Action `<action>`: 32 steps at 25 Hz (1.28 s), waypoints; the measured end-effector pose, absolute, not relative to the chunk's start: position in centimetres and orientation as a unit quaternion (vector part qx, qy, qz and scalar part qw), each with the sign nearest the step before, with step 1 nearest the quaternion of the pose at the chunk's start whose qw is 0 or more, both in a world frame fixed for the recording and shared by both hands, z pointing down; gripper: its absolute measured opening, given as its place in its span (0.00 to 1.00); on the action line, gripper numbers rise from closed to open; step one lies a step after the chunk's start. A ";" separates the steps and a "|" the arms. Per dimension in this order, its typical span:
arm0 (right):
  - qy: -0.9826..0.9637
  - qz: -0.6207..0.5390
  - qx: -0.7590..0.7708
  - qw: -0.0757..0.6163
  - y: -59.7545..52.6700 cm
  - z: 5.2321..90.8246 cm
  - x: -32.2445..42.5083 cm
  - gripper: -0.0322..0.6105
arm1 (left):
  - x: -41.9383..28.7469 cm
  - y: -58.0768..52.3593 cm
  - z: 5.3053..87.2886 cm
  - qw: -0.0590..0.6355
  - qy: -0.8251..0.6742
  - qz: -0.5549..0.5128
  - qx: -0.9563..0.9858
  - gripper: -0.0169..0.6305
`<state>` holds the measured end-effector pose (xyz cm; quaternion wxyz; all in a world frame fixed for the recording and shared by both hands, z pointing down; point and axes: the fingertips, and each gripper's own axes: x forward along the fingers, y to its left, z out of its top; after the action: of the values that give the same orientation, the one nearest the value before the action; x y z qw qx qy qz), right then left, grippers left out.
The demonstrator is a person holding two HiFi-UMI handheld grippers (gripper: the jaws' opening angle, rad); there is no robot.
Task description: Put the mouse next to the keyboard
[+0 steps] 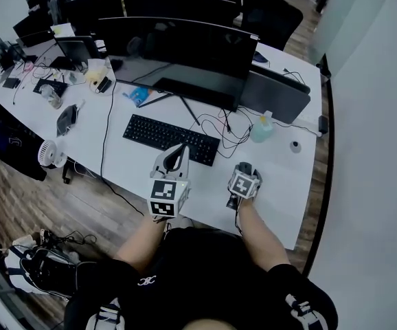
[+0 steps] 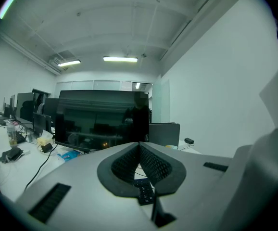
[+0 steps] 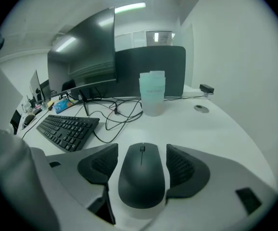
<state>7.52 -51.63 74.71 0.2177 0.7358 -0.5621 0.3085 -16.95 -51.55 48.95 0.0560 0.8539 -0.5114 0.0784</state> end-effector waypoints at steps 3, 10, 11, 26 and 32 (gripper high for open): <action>-0.599 0.265 0.735 0.174 -52.7 71.3 7.2 0.53 | -16.5 -51.6 48.6 0.057 -0.509 0.073 0.856 0.05; -0.669 0.123 0.729 0.072 -53.7 59.3 7.0 0.09 | -15.1 -51.7 47.6 0.054 -0.505 0.062 0.859 0.05; -0.678 0.108 0.724 0.060 -53.6 57.6 6.9 0.08 | -14.9 -51.7 47.4 0.053 -0.505 0.060 0.859 0.05; -0.712 0.004 0.701 -0.034 -49.5 44.1 7.6 0.07 | -12.3 -51.1 46.4 0.043 -0.499 0.052 0.864 0.05; -0.713 0.005 0.700 -0.034 -49.3 44.3 7.4 0.07 | -11.6 -51.3 46.1 0.036 -0.491 0.051 0.869 0.05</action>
<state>7.37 -49.28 44.29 -0.0342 0.7004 -0.7129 0.0047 -11.61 -51.28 46.10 0.0364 0.8687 -0.4913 0.0513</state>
